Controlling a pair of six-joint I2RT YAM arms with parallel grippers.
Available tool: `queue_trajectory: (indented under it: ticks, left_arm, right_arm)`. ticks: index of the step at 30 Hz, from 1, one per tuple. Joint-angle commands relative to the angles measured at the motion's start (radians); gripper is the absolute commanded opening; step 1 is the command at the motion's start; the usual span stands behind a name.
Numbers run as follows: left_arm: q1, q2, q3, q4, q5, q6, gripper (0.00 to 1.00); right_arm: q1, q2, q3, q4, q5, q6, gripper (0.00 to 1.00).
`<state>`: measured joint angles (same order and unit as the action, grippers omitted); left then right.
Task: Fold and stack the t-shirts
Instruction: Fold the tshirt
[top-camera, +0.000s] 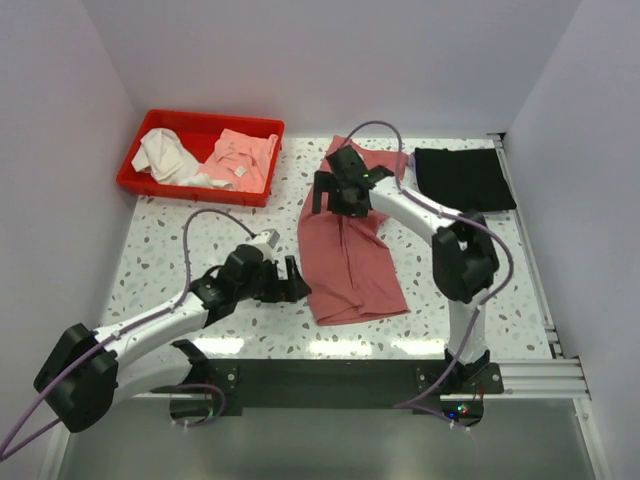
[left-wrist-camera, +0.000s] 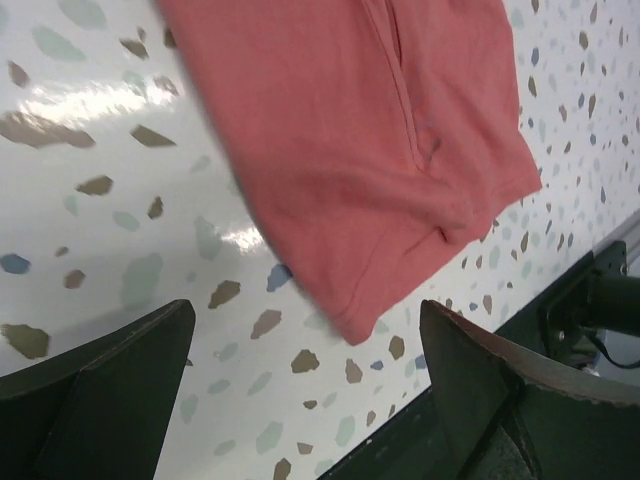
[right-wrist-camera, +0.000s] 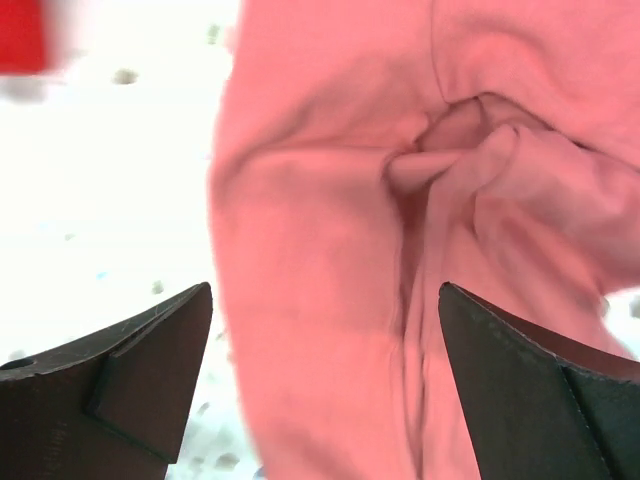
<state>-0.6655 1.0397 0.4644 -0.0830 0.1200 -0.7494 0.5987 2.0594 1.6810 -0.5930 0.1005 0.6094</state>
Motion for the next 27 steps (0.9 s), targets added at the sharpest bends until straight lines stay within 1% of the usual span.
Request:
queue_trajectory:
  ticks: [1, 2, 3, 4, 5, 6, 7, 8, 9, 10, 11, 12, 13, 15, 18, 22, 24, 27]
  left_arm:
    - [-0.043, 0.037, -0.027, 0.103, 0.104, -0.048, 1.00]
    - [-0.055, 0.040, -0.033, 0.109, 0.107, -0.053, 1.00]
    - [-0.081, 0.048, -0.043, 0.129, 0.106, -0.063, 1.00]
    - [-0.095, 0.060, -0.044, 0.141, 0.109, -0.067, 0.99]
    - [-0.104, 0.069, -0.044, 0.147, 0.107, -0.070, 0.98]
    - [-0.121, 0.080, -0.041, 0.160, 0.107, -0.071, 0.95]
    - [-0.128, 0.104, -0.040, 0.166, 0.107, -0.074, 0.93]
    - [-0.134, 0.117, -0.038, 0.175, 0.106, -0.076, 0.91]
    - [-0.146, 0.131, -0.036, 0.201, 0.106, -0.079, 0.84]
    - [-0.154, 0.164, -0.035, 0.216, 0.107, -0.087, 0.82]
    - [-0.161, 0.183, -0.029, 0.229, 0.113, -0.091, 0.80]
    - [-0.186, 0.203, -0.009, 0.236, 0.118, -0.091, 0.75]
    - [-0.200, 0.241, 0.002, 0.226, 0.100, -0.090, 0.73]
    - [-0.239, 0.282, 0.028, 0.189, 0.072, -0.094, 0.68]
    - [-0.266, 0.306, 0.039, 0.161, 0.021, -0.102, 0.63]
    - [-0.279, 0.283, 0.043, 0.101, -0.080, -0.105, 0.57]
    - [-0.278, 0.283, 0.054, 0.053, -0.109, -0.102, 0.55]
    - [-0.278, 0.298, 0.060, 0.046, -0.140, -0.108, 0.51]
  right_arm:
    - [0.004, -0.249, -0.088, 0.051, 0.001, -0.005, 0.99]
    - [0.004, -0.286, -0.127, 0.061, 0.037, -0.004, 0.99]
    - [0.004, -0.365, -0.167, 0.070, 0.051, -0.002, 0.99]
    - [0.000, -0.401, -0.250, 0.076, 0.067, 0.010, 0.99]
    - [-0.005, -0.435, -0.294, 0.079, 0.088, 0.016, 0.99]
    - [-0.008, -0.506, -0.335, 0.079, 0.109, 0.024, 0.99]
    - [-0.022, -0.536, -0.418, 0.078, 0.125, 0.038, 0.99]
    - [-0.030, -0.574, -0.461, 0.079, 0.137, 0.047, 0.99]
    - [-0.040, -0.603, -0.501, 0.084, 0.155, 0.053, 0.99]
    - [-0.068, -0.661, -0.579, 0.088, 0.162, 0.064, 0.99]
    - [-0.085, -0.686, -0.618, 0.093, 0.163, 0.073, 0.99]
    - [-0.100, -0.708, -0.650, 0.096, 0.163, 0.076, 0.99]
    - [-0.135, -0.749, -0.696, 0.093, 0.160, 0.078, 0.99]
    - [-0.152, -0.783, -0.725, 0.081, 0.169, 0.075, 0.99]
    - [-0.160, -0.826, -0.764, 0.061, 0.180, 0.056, 0.99]
    - [-0.162, -0.849, -0.806, 0.035, 0.160, 0.038, 0.99]
    - [-0.163, -0.860, -0.822, 0.024, 0.156, 0.032, 0.99]
    - [-0.163, -0.880, -0.856, 0.016, 0.143, 0.027, 0.99]
